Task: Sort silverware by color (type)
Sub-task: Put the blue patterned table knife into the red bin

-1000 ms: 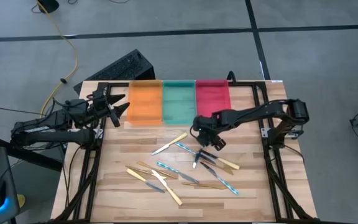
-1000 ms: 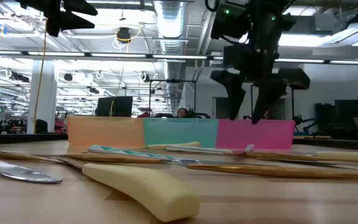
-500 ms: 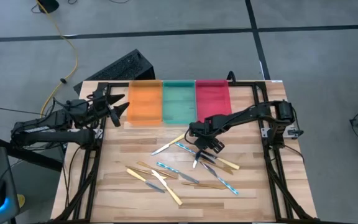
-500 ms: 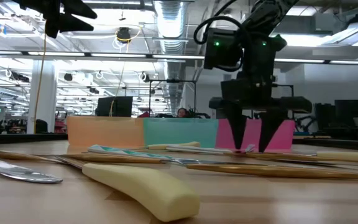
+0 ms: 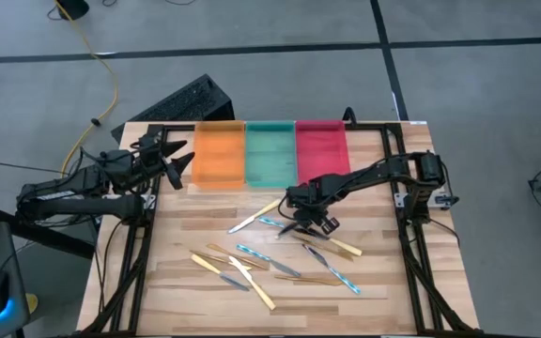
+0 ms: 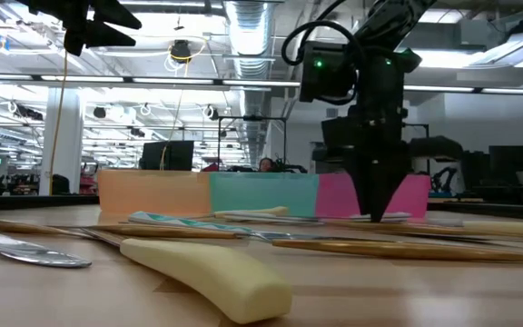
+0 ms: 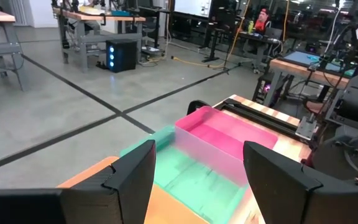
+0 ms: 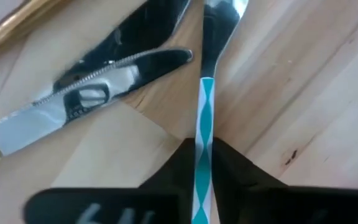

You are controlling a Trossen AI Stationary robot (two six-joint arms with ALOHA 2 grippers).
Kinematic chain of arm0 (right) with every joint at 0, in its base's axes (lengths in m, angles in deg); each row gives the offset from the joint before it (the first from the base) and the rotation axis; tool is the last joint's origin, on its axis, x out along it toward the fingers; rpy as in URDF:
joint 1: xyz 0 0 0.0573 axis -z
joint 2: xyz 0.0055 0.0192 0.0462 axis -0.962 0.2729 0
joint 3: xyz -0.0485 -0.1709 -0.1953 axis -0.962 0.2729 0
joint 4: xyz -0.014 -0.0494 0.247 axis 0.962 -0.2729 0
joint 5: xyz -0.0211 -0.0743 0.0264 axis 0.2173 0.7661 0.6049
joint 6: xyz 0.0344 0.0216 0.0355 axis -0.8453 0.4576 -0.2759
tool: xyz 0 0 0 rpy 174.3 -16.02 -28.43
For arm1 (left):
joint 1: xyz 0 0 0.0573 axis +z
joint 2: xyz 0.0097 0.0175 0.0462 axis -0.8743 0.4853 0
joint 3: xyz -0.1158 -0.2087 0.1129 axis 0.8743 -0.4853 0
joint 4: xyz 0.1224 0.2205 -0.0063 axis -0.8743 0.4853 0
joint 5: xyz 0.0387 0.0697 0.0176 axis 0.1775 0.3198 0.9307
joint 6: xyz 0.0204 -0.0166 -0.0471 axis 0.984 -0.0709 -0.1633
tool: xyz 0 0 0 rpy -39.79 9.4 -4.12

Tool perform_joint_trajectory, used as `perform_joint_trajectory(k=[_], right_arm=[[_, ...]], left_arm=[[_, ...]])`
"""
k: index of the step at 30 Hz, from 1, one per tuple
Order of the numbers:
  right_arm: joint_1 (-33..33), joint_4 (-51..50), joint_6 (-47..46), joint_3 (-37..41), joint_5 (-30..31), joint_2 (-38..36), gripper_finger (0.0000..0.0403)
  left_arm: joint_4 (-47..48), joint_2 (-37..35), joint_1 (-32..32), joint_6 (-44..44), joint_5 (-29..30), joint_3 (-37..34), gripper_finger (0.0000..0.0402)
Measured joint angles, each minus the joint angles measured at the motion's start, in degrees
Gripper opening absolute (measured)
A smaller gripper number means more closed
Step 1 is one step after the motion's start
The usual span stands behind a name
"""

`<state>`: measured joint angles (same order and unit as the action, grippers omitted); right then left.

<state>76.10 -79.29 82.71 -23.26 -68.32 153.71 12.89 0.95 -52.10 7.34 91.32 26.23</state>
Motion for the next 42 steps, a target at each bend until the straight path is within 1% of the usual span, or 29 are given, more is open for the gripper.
perform_joint_trajectory(k=[3,7,11,15,21,22,24,25,28,30,35,38,42], right_arm=[[-0.02,-0.08,-2.79,0.0,-0.02,0.0,0.0029],[-0.05,-0.13,-6.48,0.01,-0.09,-0.18,0.0029],[-0.39,-0.68,-8.56,0.37,-1.29,-2.32,0.0033],[0.68,-0.65,-11.21,0.3,-1.62,-8.29,0.0031],[3.77,2.23,-19.56,0.28,-1.32,-18.46,0.0033],[4.46,3.46,-21.86,0.26,-0.47,-20.34,0.0033],[5.91,6.26,-27.55,0.26,3.14,-23.28,0.0032],[6.78,7.36,-30.9,0.26,6.18,-24.55,0.0032],[10.16,7.84,-42.11,0.26,17.79,-27.88,0.0034],[12.9,7.6,-48.26,0.19,21.97,-29.44,0.0039],[20.5,5.95,-58.64,0.15,22.88,-30.81,0.0043],[24.8,3.33,-60.37,0.15,22.93,-30.06,0.0043],[28.4,2.21,-59.77,0.41,22.59,-27.23,0.0044]], left_arm=[[0.0,0.0,0.0,-0.09,0.0,0.0,0.0225],[0.0,0.0,0.01,-0.17,0.0,0.0,0.0225],[0.0,0.0,0.02,-0.2,0.02,-0.02,0.0225],[0.0,0.0,0.01,-0.2,0.02,-0.02,0.0225],[0.0,0.0,0.0,-0.2,0.0,-0.02,0.0225],[0.0,0.0,0.02,-0.2,0.02,-0.02,0.0225],[0.0,0.0,0.0,-0.19,0.13,-0.02,0.0225],[0.0,0.0,0.0,-0.17,0.45,-0.02,0.0225],[0.0,0.0,0.01,-0.17,1.42,-0.02,0.0225],[-0.02,0.0,0.0,-0.17,1.91,-0.02,0.0225],[-0.01,-0.01,0.01,-0.15,3.4,-0.02,0.0225],[0.0,0.0,0.0,-0.15,3.54,-0.02,0.0225],[0.0,0.0,0.01,-0.15,3.59,-0.02,0.0225]])
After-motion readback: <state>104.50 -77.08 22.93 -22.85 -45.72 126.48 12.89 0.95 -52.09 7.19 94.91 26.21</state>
